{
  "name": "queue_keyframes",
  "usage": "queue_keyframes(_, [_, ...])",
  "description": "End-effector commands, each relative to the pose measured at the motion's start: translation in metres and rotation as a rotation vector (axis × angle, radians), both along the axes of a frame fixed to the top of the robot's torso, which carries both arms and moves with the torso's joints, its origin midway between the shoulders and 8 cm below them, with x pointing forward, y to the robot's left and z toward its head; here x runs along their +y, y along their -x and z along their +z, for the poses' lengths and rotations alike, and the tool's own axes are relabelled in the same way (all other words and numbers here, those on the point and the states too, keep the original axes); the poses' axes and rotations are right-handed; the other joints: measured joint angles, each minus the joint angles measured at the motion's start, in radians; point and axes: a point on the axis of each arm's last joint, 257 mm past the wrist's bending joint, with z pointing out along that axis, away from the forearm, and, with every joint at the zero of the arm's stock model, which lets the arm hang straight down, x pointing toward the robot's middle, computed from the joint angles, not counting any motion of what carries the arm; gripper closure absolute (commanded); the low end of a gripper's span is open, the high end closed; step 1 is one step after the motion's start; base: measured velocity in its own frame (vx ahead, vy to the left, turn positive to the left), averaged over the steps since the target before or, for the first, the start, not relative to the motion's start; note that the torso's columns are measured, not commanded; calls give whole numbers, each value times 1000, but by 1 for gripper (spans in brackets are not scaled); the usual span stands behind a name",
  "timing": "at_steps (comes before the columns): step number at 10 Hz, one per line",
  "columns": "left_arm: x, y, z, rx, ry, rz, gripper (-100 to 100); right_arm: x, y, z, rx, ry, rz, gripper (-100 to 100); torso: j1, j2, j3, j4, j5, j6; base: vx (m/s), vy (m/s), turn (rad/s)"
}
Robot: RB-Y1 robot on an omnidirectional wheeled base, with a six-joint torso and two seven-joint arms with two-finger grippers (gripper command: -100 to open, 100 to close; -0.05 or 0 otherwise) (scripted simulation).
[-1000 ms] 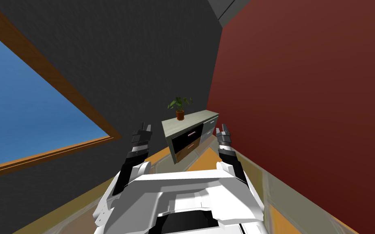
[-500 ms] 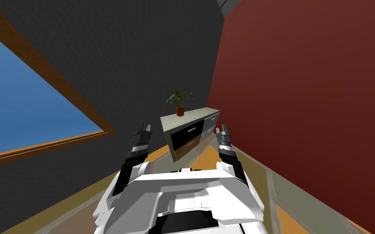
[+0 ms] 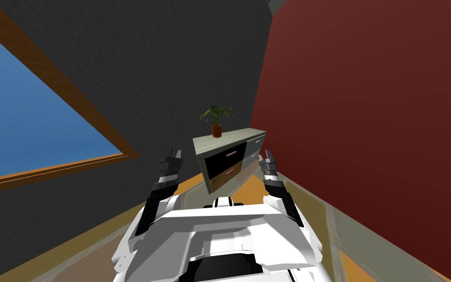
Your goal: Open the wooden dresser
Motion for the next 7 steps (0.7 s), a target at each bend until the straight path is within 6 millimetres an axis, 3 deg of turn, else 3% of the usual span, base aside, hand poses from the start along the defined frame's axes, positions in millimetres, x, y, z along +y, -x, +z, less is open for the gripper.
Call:
queue_keyframes(1, [0, 0, 0, 0, 0, 0, 0, -6, -12, -14, 42, -60, 55, -100, 0, 0, 0, 0, 0, 0, 7, -10, 54])
queue_keyframes(7, [0, 0, 0, 0, 0, 0, 0, -24, -35, -46, 112, -256, 130, -100, 0, 0, 0, 0, 0, 0, 7, -9, 51])
